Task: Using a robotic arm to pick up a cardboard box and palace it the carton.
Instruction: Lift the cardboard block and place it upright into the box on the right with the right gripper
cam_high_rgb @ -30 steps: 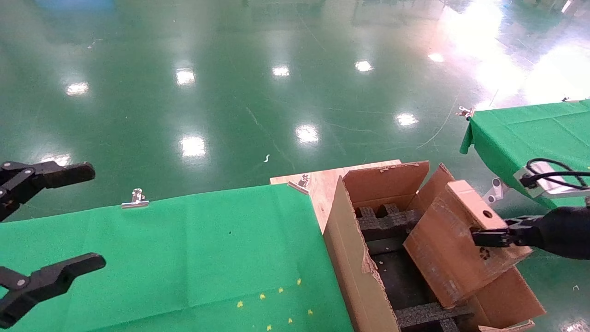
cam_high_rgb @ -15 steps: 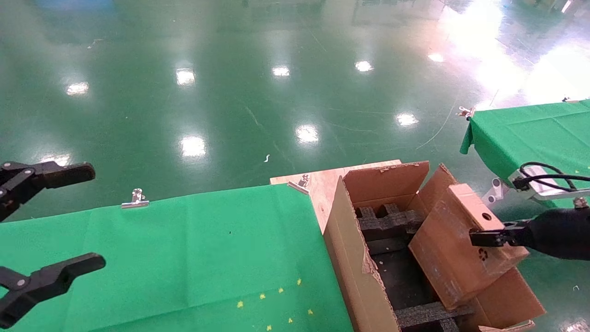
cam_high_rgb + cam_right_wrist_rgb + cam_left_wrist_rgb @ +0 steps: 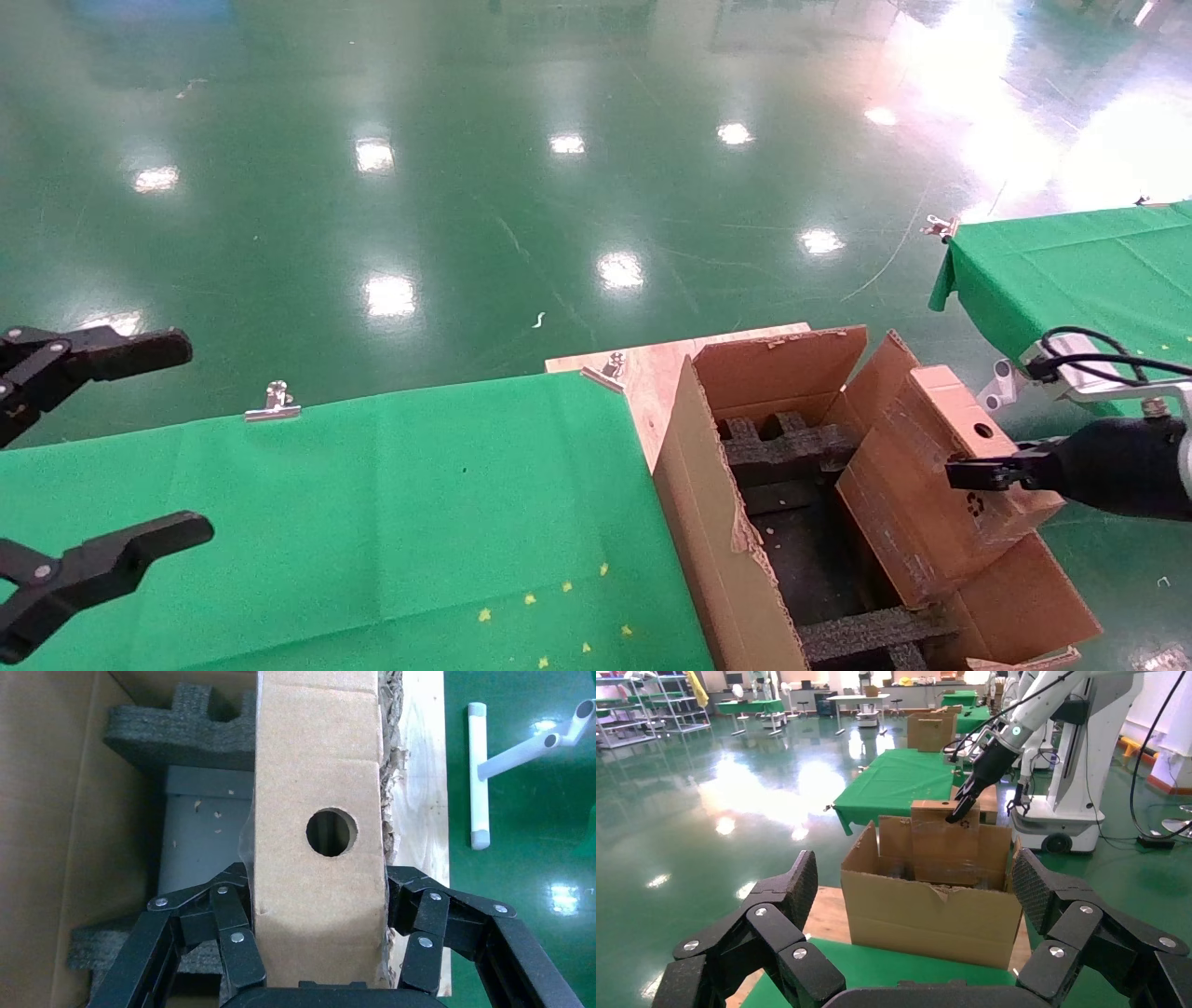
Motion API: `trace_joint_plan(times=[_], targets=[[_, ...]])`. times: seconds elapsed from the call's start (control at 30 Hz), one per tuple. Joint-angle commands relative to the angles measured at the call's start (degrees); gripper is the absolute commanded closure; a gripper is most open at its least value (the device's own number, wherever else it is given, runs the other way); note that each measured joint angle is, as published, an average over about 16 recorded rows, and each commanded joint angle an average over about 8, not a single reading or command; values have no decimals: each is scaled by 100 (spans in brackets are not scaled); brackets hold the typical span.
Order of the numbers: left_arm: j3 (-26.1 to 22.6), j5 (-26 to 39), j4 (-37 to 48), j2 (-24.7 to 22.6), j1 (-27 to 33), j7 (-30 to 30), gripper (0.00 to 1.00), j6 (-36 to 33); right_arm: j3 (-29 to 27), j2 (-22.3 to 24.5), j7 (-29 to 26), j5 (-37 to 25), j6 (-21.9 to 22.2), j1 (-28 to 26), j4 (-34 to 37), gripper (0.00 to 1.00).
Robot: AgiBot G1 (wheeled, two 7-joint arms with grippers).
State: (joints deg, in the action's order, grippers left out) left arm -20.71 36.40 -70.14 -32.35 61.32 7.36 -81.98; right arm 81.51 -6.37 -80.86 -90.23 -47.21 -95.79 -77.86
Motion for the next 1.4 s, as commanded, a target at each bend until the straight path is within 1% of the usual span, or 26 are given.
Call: trace_joint_plan(times=[0.03, 0.33, 0.63, 0.97, 1.17, 1.4], targets=[[0, 0, 0, 0, 0, 0, 0, 0, 40, -37, -86, -67, 107, 51, 2, 100], [0, 0, 0, 0, 0, 0, 0, 0, 242, -218, -508, -478, 603, 325, 6, 100], [0, 0, 0, 0, 0, 0, 0, 0, 419, -409, -950, -848, 1001, 585, 17, 100], [0, 0, 0, 0, 0, 0, 0, 0, 601, -710, -1631, -1539, 1507, 910, 75, 100], [0, 0, 0, 0, 0, 0, 0, 0, 685, -888, -2158, -2039, 1651, 1096, 132, 100], [0, 0, 0, 0, 0, 0, 0, 0, 750, -1149, -2863, -2683, 1634, 1310, 244, 100]])
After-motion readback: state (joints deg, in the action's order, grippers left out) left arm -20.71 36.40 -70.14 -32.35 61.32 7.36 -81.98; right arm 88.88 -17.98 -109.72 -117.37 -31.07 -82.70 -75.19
